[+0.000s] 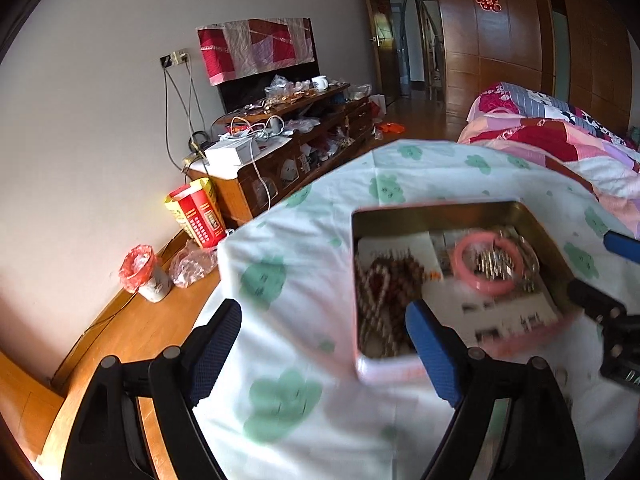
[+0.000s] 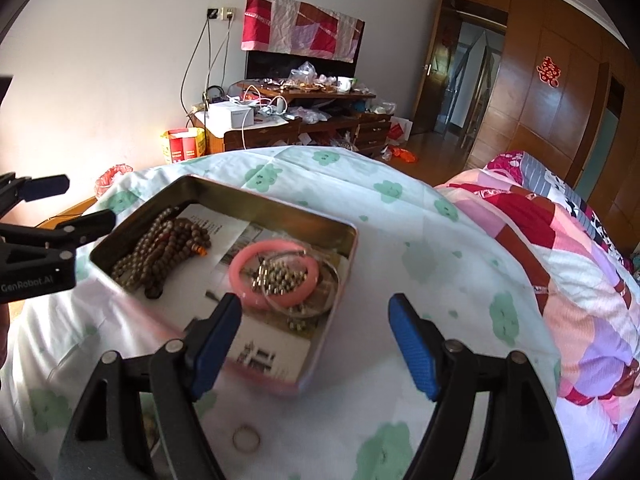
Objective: Organize jewelry
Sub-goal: 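Withdraw both tools from the tin toward the remaining jewelry, then close the right tool on the dark bead bracelet while the left tool grasps the wristwatch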
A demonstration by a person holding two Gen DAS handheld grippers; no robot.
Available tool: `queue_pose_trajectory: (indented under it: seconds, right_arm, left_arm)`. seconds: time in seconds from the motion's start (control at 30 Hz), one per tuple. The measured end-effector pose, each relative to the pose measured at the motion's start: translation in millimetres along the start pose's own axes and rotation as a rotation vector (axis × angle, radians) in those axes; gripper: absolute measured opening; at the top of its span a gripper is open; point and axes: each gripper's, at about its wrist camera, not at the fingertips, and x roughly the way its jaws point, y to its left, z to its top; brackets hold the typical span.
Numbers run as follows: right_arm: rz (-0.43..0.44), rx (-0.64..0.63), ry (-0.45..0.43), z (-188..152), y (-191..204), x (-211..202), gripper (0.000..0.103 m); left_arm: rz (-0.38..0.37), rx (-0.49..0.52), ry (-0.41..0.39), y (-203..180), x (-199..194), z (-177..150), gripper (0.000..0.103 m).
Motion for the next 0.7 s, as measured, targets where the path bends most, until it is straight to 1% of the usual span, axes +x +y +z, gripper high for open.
queue_pose_trajectory:
  seconds: [0.2,0.3,0.47,0.57,0.6,0.67,0.7]
  right_arm:
    - [0.012,0.005,0.018,-29.4,4.4,-20.1,0.078]
    - [0.028,0.003,0.032,-46.2,8.9,-28.4,0.078]
    - [0.059,-0.001,0.066,-70.2,16.6,-37.7,0.078]
    - [0.089,0.000,0.075,-75.2,20.0,-40.1,0.077]
    - [0.092,-0.006,0.076,-76.2,22.3,-40.0,0.076]
    - [0.109,-0.021,0.081,-76.8,27.8,-37.6,0.064]
    - [0.126,-0.026,0.090,-77.2,30.3,-34.7,0.056]
  left_arm:
    - [-0.013,-0.005,0.058,-3.5,-13.8,-38.5,0.085]
    - [-0.037,-0.009,0.082,-9.5,-19.0,-53.0,0.085]
    - [-0.069,0.010,0.069,-22.4,-31.4,-60.0,0.085]
    - [-0.082,0.028,0.056,-29.5,-37.1,-60.5,0.085]
    - [-0.085,0.036,0.055,-31.7,-37.7,-60.9,0.085]
    - [-0.095,0.046,0.061,-35.9,-36.1,-62.0,0.085]
    - [-0.096,0.049,0.064,-37.6,-35.2,-63.1,0.085]
